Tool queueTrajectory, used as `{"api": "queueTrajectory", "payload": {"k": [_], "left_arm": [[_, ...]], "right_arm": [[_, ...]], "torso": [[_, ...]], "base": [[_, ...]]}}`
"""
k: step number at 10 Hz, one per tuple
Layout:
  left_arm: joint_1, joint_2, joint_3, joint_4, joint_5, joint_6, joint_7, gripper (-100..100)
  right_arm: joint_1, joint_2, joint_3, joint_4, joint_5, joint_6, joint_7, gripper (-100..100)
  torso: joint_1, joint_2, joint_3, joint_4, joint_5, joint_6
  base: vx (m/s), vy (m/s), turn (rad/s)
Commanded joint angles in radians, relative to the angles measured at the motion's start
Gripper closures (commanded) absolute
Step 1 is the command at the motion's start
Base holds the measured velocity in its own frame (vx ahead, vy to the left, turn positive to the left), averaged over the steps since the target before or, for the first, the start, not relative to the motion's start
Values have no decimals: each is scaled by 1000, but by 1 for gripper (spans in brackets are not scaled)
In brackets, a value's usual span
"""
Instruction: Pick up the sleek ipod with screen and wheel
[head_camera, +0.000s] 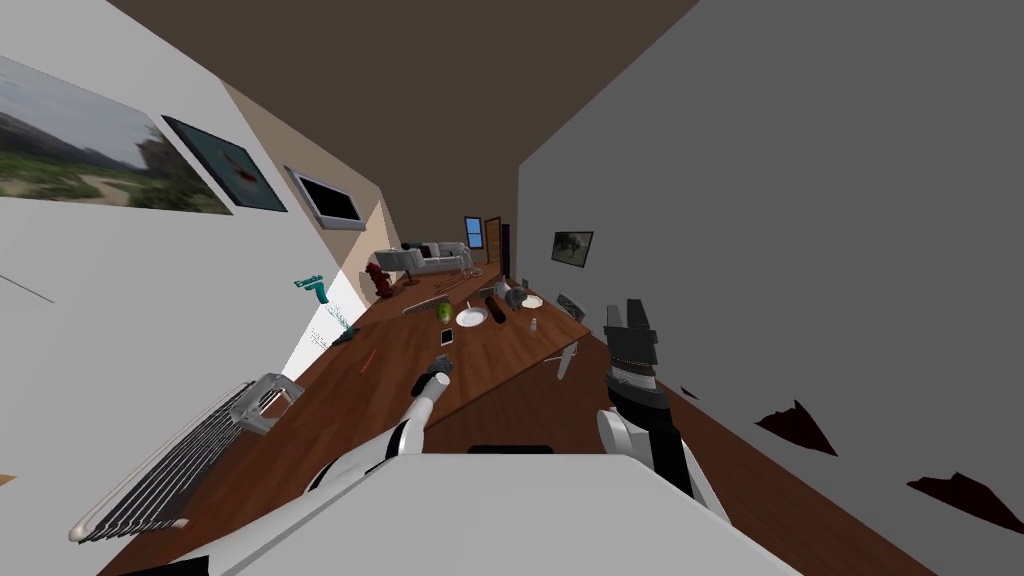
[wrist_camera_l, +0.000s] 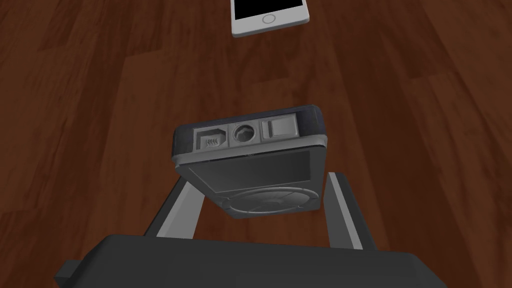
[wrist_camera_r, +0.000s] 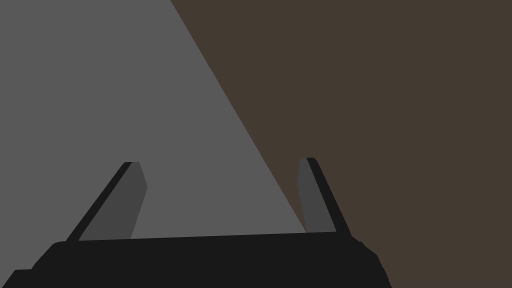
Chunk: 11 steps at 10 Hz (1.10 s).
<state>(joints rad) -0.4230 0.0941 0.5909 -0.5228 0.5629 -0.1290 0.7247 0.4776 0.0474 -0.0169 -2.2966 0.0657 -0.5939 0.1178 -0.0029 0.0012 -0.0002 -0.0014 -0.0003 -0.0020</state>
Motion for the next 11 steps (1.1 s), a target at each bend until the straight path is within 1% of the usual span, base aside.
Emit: {"api": "queueTrajectory", "payload": {"k": [1,2,4,5,6,7,8,9,10,11], "left_arm": [[38,25,-22,-46,9,35,28,100],[38,25,-22,-46,9,35,28,100],[94,48,-32,-126,19,89,51,100],[94,48,-32,-126,19,89,51,100],[123,60,-37,-165,24,115,62,100],[151,71,-43,-192,29,142,74,100],[151,71,-43,-205,29,142,74,100],[180,83,-48,-244,34,168,85,100],[170,72,-40,-232,29,157,76,100],[173,73,-41,-236,30,161,78,0]], "right_arm": [[0,0,0,0,0,0,0,0],[0,0,0,0,0,0,0,0],[0,0,0,0,0,0,0,0],[0,0,0,0,0,0,0,0],[0,0,0,0,0,0,0,0],[0,0,0,0,0,0,0,0],[0,0,0,0,0,0,0,0],[0,0,0,0,0,0,0,0],[0,0,0,0,0,0,0,0],[0,0,0,0,0,0,0,0]], "torso": [[0,0,0,0,0,0],[0,-1,0,0,0,0],[0,0,0,0,0,0],[-2,0,0,0,-1,0],[0,-1,0,0,0,1],[0,-1,0,0,0,1],[-1,-1,0,0,0,1],[0,0,0,0,0,1],[0,0,0,0,-1,1],[1,0,0,0,0,1]], "base": [[11,-79,-85],[6,-58,-17],[8,-78,-59],[7,-60,-13],[9,-63,-62],[15,-73,-76],[3,-59,-19],[1,-60,-53],[0,-26,-5],[0,-5,0]]}}
